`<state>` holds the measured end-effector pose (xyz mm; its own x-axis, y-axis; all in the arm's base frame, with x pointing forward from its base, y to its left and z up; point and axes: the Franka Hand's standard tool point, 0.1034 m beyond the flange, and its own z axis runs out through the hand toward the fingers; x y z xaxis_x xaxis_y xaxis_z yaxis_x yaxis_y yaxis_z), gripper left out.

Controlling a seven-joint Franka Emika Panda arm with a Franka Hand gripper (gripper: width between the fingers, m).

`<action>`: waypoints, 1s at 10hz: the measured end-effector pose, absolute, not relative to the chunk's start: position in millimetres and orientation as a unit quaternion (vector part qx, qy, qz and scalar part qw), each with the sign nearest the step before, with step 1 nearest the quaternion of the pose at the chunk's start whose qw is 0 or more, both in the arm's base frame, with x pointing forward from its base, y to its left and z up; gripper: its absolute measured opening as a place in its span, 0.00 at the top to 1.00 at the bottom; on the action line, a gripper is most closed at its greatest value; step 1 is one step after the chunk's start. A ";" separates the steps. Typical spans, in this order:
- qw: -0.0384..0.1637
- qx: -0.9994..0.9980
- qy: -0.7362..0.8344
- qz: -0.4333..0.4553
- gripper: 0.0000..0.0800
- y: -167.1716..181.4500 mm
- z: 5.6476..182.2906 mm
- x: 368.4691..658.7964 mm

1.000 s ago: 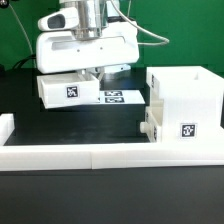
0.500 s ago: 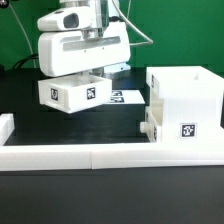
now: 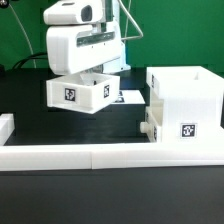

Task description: Assemble drawer

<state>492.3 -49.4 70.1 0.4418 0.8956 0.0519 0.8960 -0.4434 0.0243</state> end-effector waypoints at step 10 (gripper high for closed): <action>0.021 -0.787 -0.616 -0.021 0.95 -19.8 68.3 528.8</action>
Offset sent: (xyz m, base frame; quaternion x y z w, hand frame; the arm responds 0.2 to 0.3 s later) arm 0.0000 0.0000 0.0000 0.0000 0.0000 -0.0650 0.9979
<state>528.8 -19.8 68.3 0.2394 0.9692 0.0581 0.9709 -0.2393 -0.0077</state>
